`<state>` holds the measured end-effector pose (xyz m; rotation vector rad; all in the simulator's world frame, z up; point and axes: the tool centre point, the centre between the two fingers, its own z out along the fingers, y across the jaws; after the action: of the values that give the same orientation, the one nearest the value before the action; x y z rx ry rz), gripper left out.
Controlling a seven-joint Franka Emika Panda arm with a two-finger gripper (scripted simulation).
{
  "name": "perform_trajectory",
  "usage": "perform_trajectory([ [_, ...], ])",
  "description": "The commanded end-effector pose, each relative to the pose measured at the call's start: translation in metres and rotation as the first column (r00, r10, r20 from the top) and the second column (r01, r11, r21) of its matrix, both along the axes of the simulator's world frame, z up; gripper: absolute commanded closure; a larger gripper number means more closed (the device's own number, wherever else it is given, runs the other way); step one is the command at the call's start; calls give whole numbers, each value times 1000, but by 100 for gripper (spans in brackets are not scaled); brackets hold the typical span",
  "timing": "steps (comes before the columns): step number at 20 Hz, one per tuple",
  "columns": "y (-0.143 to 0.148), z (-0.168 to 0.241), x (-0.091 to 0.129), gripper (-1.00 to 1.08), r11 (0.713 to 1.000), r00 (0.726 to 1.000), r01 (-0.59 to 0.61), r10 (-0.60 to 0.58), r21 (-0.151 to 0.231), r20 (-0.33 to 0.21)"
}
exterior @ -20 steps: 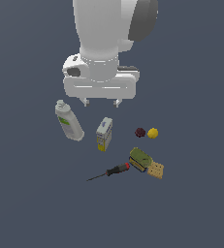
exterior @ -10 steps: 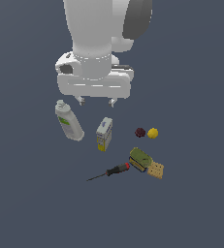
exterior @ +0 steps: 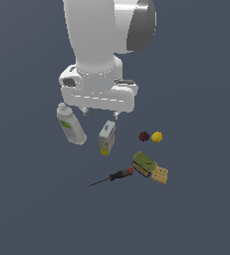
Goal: Pick up a designated object from a clutter of objects.
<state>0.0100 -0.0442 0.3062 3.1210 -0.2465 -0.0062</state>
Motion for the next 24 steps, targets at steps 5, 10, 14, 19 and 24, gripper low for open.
perform_trajectory([
  [5,5,-28,22,-92,989,989,145,-145,21,-4],
  [10,10,-58,41,-92,958,958,285,-285,33,-10],
  [14,13,-83,56,-92,918,919,394,-394,38,-16],
  [19,17,-115,72,-92,851,852,523,-523,37,-22],
  [24,20,-149,86,-92,768,768,640,-640,32,-23],
])
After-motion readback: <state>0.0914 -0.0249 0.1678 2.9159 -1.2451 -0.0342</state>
